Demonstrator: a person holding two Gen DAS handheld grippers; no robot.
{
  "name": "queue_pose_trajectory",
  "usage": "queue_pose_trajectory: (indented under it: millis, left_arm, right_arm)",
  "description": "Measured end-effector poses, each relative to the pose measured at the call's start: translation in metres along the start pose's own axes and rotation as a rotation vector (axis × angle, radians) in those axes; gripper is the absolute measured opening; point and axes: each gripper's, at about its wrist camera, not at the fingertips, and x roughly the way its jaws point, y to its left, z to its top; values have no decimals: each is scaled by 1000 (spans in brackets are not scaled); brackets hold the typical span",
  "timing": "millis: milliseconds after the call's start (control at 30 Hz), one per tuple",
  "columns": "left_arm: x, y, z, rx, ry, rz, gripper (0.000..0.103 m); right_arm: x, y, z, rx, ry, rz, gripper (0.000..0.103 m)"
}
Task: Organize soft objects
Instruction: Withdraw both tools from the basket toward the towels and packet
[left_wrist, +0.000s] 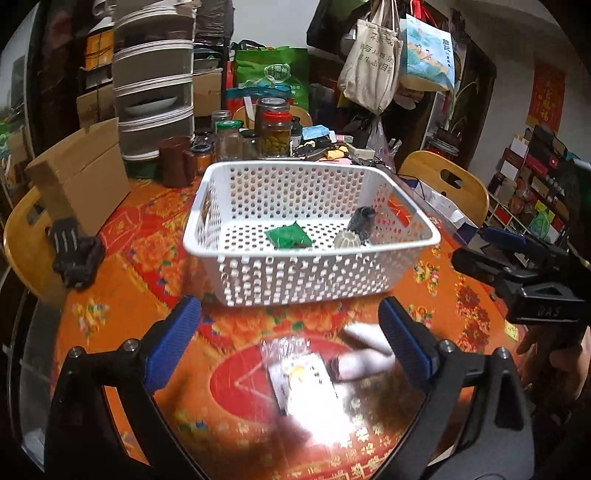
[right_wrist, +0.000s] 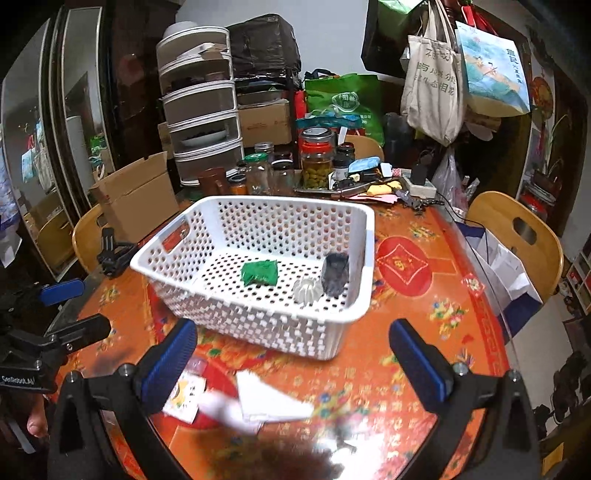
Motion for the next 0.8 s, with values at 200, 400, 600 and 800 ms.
queue_pose_trajectory:
  millis: [200,400,600,800]
  left_arm:
    - [-9,3,-39,-33,-2,16,96]
    - [5,1,-73,-43,36,19,96]
    - [39,-6,-95,-37,94,21,96]
    - [67,-7,-107,-41,135,6,96]
  right_arm:
    - [-7,11,-40,2,36,27,103]
    - [-5,7,-84,58,88,77,103]
    - [3,6,-122,118,112,114,103]
    - [18,-1,-129,137,141,116,99]
